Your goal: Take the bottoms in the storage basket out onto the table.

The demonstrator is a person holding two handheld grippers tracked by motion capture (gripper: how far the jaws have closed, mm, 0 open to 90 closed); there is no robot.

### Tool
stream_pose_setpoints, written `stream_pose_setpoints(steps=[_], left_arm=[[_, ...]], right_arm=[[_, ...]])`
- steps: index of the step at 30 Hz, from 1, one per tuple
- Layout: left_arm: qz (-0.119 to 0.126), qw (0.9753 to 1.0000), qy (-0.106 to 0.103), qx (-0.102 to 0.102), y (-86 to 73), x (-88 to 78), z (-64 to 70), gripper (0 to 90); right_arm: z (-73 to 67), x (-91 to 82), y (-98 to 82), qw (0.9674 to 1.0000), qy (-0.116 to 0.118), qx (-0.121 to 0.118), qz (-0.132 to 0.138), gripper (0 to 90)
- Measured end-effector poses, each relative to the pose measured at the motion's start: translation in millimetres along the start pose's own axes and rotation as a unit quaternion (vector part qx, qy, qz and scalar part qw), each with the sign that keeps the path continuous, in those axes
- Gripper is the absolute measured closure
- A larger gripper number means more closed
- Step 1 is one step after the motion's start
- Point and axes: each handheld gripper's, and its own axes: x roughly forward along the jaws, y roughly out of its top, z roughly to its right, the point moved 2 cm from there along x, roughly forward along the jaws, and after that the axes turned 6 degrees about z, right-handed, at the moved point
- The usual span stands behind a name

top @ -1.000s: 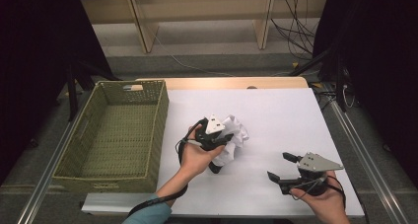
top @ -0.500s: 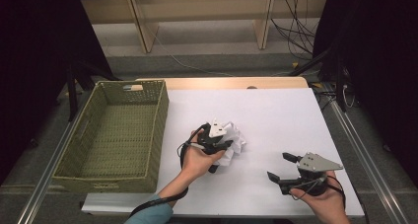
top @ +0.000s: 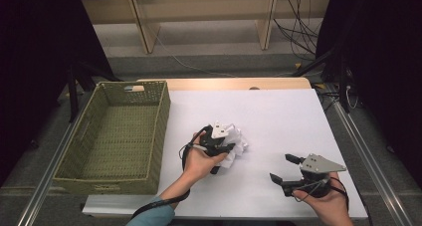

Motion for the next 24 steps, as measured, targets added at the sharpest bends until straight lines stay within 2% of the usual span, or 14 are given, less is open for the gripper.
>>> stream_pose_setpoints(steps=[6,12,17,19,21,24], left_arm=[[-0.008,0.9999,0.006,-0.012,0.4,0.0,-1.7,51.1],[-0.009,0.9992,0.012,-0.036,4.8,-5.7,-6.7,38.5],[-0.017,0.9986,0.019,-0.046,8.3,-12.2,-9.1,22.9],[-0.016,0.9985,0.023,-0.047,9.8,-15.5,-8.8,19.3],[-0.018,0.9988,0.024,-0.039,11.3,-18.4,-7.7,15.9],[-0.022,0.9990,0.024,-0.032,13.3,-22.3,-5.4,15.6]], right_arm=[[0.1,0.0,0.0,1.0000,0.000,0.000,0.001,17.0],[0.4,-0.1,-0.1,1.0000,0.000,0.001,0.002,17.1],[0.3,0.1,-0.1,1.0000,0.001,0.000,0.002,17.0],[0.3,0.2,-0.1,1.0000,0.001,0.001,0.002,17.0],[0.6,0.4,-0.2,1.0000,0.001,0.001,0.002,17.0],[0.6,0.4,-0.2,1.0000,0.001,0.001,0.002,17.0]])
